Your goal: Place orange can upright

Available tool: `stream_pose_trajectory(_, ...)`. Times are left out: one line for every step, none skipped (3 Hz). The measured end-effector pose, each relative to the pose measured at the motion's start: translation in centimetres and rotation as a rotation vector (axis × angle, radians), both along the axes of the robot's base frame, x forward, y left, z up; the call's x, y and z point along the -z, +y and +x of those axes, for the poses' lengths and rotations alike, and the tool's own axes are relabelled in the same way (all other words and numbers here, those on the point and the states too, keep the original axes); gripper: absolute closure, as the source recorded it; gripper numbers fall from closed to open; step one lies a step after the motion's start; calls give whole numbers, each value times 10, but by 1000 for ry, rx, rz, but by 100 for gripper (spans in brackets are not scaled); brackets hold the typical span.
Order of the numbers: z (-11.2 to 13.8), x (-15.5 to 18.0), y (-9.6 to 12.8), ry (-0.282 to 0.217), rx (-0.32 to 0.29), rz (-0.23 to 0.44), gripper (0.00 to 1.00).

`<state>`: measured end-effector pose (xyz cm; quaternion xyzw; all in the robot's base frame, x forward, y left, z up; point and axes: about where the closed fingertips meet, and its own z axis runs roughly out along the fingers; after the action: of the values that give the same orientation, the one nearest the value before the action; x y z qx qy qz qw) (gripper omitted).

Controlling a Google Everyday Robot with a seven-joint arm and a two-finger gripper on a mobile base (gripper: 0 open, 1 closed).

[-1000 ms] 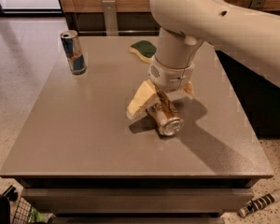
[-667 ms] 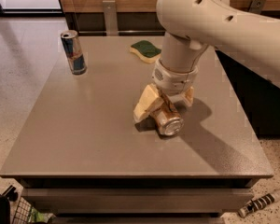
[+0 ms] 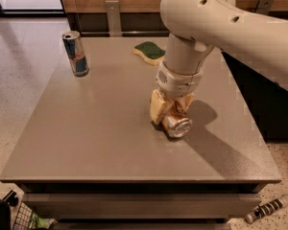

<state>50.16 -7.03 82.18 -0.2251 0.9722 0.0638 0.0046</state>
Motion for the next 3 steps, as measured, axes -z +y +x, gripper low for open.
stream_pose_trajectory(0,0,1,-2,-1,1,93)
stream_pose_trajectory(0,1,2,-3,-2,1,100)
stream_pose_trajectory(7,-10,2,-42,-27,45,100)
